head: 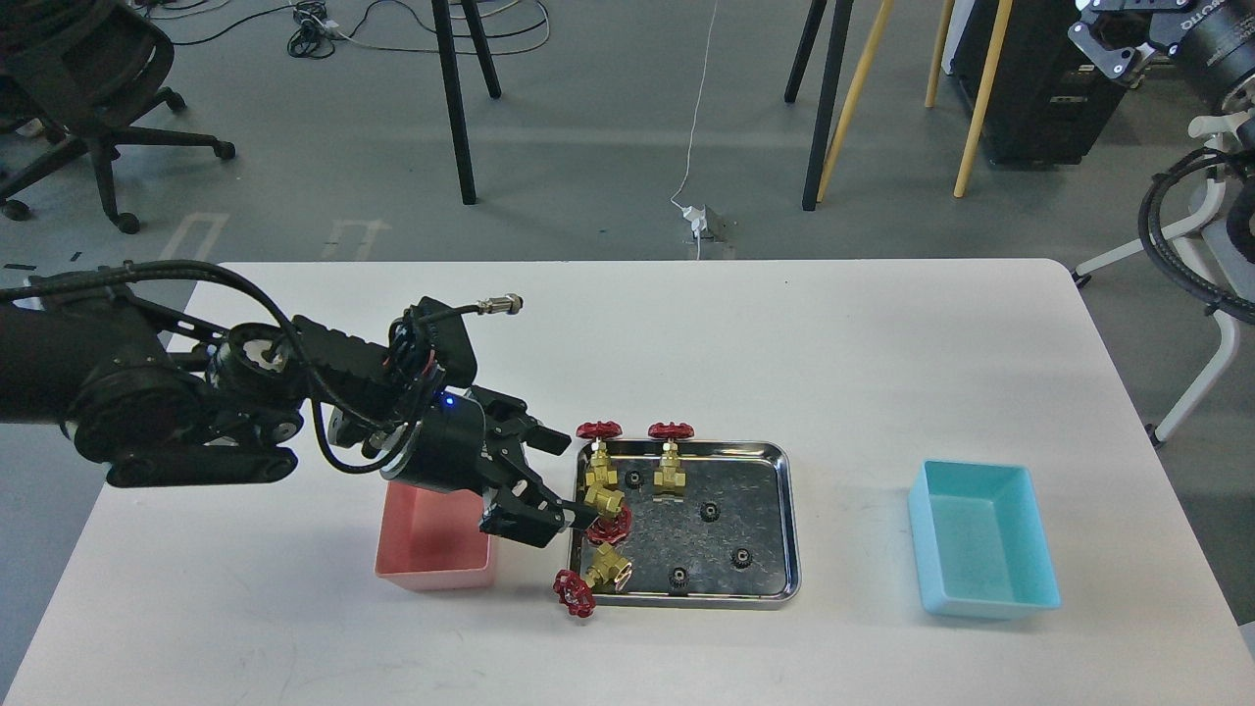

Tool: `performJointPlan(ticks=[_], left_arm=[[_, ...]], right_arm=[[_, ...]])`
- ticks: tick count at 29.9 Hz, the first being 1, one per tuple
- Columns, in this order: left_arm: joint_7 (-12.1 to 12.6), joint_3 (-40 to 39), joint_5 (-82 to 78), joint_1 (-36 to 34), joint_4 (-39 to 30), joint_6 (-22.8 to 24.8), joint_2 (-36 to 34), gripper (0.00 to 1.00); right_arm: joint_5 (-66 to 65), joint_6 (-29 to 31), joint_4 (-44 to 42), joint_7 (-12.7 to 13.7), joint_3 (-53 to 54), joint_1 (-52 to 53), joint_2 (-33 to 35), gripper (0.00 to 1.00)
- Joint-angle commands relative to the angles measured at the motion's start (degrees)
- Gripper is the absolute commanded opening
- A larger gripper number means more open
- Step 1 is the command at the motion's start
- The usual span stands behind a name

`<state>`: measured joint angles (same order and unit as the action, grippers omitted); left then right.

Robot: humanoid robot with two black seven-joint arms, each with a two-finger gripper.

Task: Place valve in pink box and gear in blue box
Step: 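Lower the left gripper onto the brass valve nearest the pink box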

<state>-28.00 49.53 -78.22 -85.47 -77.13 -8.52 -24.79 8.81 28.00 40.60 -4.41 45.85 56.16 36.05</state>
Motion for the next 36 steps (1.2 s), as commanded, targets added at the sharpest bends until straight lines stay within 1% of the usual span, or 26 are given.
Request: performJointPlan(ticks=[1, 7, 10, 16, 19, 27, 36], left_arm=[[0.0, 1.7, -1.4, -0.1, 2.9, -0.2, 3.3, 0.95], [0.0, 4.7, -1.4, 0.6, 10.1, -0.4, 9.2, 0.95], [0.0, 5.3, -1.4, 0.8, 12.5, -0.4, 10.5, 0.95], [0.0, 5.3, -1.4, 2.8, 14.2, -0.4, 11.3, 0.93], [0.0, 5.3, -1.4, 4.1, 15.8, -0.4, 11.5, 0.9], [0.0, 5.2, -1.4, 4.9, 16.5, -1.5, 12.6, 0.83], [0.0, 4.6, -1.2, 5.3, 16.5, -2.5, 14.4, 0.82]], right_arm=[[0.0, 0.0, -0.3, 0.0, 0.1, 0.0, 0.2, 1.0], [0.0, 0.0, -1.2, 0.0, 0.1, -1.1, 0.5, 1.0], [0.1, 0.0, -1.1, 0.0, 0.1, -1.7, 0.6, 1.0], [0.1, 0.0, -1.2, 0.0, 0.1, -2.3, 0.7, 1.0], [0.1, 0.0, -1.2, 0.0, 0.1, -2.3, 0.6, 1.0], [0.1, 0.0, -1.1, 0.0, 0.1, -3.4, 0.5, 1.0], [0.1, 0.0, -1.1, 0.0, 0.1, -4.1, 0.5, 1.0]])
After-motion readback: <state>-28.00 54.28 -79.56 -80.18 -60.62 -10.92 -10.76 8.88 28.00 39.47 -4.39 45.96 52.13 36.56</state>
